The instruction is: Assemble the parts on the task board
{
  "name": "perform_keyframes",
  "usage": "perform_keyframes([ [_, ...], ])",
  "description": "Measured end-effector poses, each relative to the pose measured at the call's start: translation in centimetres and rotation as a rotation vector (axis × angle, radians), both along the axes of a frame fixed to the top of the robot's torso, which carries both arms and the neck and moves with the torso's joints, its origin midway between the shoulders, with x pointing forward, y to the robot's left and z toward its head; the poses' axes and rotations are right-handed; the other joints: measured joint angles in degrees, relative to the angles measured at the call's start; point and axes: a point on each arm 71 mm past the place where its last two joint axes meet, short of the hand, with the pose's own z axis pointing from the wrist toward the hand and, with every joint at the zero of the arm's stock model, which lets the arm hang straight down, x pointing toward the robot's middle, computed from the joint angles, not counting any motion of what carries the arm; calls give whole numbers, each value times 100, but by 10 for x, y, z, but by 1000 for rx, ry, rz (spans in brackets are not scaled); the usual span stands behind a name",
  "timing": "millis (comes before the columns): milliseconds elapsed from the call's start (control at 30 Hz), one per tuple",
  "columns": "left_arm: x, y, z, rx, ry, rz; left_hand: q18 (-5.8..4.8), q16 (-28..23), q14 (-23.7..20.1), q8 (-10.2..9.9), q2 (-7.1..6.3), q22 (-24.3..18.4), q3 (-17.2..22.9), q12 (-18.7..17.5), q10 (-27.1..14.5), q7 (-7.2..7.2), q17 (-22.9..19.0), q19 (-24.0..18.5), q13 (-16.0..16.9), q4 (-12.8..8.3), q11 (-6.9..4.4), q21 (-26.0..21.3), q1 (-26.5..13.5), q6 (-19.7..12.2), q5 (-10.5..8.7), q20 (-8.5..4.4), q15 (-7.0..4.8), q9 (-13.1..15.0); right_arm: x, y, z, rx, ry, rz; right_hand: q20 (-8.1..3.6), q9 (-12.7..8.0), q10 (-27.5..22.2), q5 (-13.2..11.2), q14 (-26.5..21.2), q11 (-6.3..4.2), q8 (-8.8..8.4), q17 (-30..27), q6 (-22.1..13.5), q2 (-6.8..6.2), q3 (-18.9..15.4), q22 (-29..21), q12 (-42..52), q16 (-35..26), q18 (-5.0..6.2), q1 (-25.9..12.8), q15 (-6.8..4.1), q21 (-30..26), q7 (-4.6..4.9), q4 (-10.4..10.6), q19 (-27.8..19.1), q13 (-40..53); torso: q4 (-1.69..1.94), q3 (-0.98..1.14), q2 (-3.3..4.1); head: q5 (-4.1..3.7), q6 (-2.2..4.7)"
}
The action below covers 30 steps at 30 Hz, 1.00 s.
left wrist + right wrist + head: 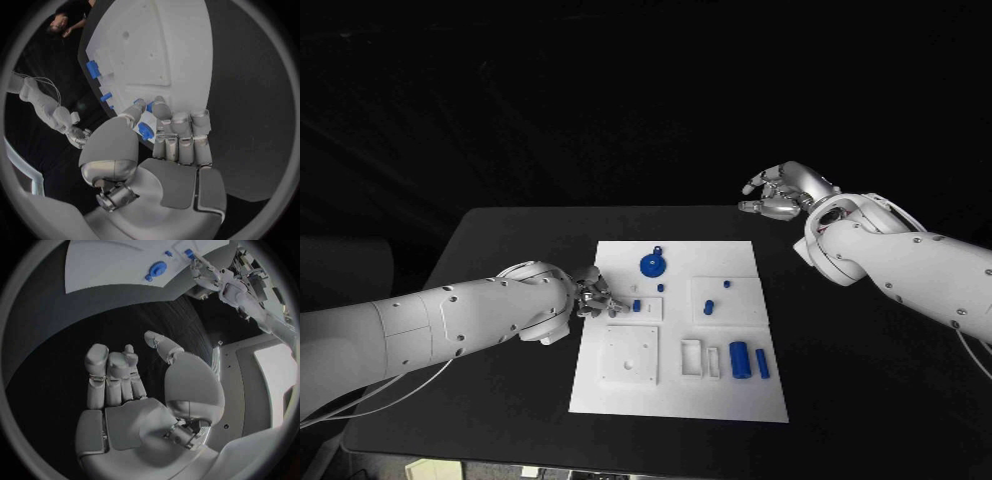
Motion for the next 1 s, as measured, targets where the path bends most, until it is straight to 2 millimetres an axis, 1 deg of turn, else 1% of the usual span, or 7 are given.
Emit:
perform_keyframes([
  [133,1,-1,0,-1,-2,-1,1,0,1,0,36,0,-4,0,0,1,0,0,0,-4,0,0,-22,-1,0,0,1,0,0,0,0,0,0,1,1,0,0,0,0,0,0,0,0,0,0,0,0,0,1,0,0,0,0,0,0,-4,0,1,0,-1,-1],
  [167,1,-1,0,-2,-2,-1,1,0,1,0,97,0,-22,0,0,1,0,0,0,-22,0,0,-4,-1,0,0,1,1,0,0,0,0,0,1,1,-1,0,0,0,0,0,0,0,0,0,0,0,0,0,0,0,0,0,0,0,-5,0,1,0,-1,-1],
  [233,1,-1,0,-2,-3,-1,1,0,1,0,112,5,-32,0,0,1,0,0,0,-32,0,0,8,-1,0,0,2,2,0,0,0,0,0,1,4,0,0,0,0,0,0,-1,0,0,0,0,0,0,0,0,0,0,0,0,3,-5,0,1,1,-1,-1],
  [333,2,-1,0,-2,-3,0,1,0,2,3,207,6,-71,0,0,1,-7,0,5,-71,0,0,50,-1,0,0,4,9,0,0,0,0,0,0,9,-1,0,0,0,0,0,-1,0,0,0,-1,0,0,1,0,0,0,0,0,8,-5,-1,1,1,-1,-1],
  [533,2,-2,0,-4,-4,-1,1,0,10,-4,375,14,-90,0,0,1,-7,0,5,-266,0,0,218,-1,80,0,13,11,0,0,0,0,1,0,10,-1,0,0,0,0,0,-1,-1,0,0,-1,0,0,1,0,0,0,-1,0,8,-4,0,1,1,-9,-8],
  [833,2,-2,0,-9,-4,-2,-39,0,-2,-34,495,25,-45,0,0,4,-12,0,10,-493,1,0,339,-3,133,0,24,11,0,0,-1,-1,3,1,18,-2,0,0,0,0,0,-2,11,0,0,-1,0,0,0,0,0,0,11,0,0,-4,1,1,0,-9,-12],
  [1000,2,-3,0,-10,-3,0,-43,0,-12,-34,524,24,-24,0,0,9,-17,0,9,-515,2,0,367,-7,155,0,18,10,0,0,-1,-1,4,1,19,-2,0,0,0,0,0,0,11,0,0,-2,0,0,1,0,0,0,11,0,0,-4,3,1,-1,-6,-15],
])
